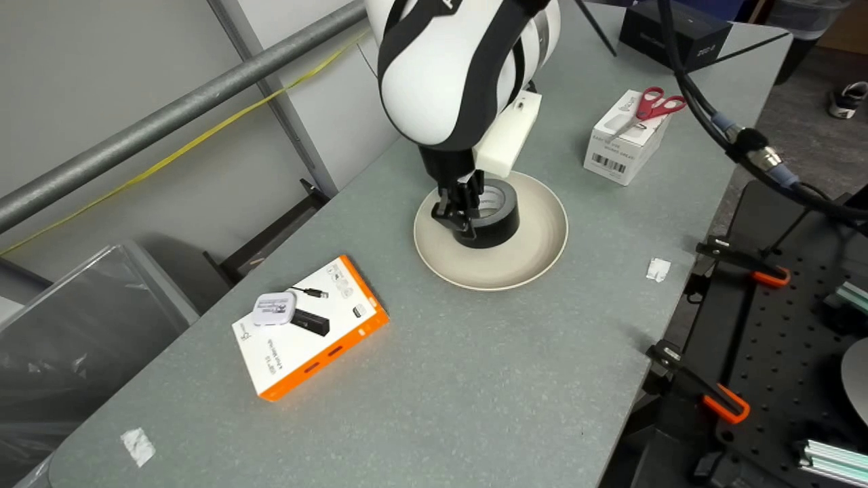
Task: Pick up the black masking tape and put it in the plate
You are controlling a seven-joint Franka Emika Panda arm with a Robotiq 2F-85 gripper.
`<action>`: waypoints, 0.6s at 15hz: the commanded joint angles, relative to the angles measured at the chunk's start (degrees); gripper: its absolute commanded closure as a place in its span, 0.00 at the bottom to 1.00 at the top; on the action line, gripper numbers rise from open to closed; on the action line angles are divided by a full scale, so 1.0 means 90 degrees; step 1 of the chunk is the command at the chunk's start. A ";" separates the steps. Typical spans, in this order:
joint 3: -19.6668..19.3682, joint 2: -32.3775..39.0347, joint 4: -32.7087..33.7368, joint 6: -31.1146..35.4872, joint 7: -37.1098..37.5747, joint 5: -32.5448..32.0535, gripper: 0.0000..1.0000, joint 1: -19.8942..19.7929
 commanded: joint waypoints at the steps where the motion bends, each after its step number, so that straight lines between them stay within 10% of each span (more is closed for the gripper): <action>1: -0.0155 0.0236 0.0168 0.0164 0.0358 -0.0250 0.94 0.0205; 3: -0.0182 0.0246 0.0182 0.0111 0.0456 -0.0264 0.90 0.0248; 4: -0.0192 0.0212 0.0164 0.0069 0.0492 -0.0271 0.49 0.0268; 9: -0.0143 0.0120 0.0120 -0.0058 0.0457 -0.0228 0.19 0.0302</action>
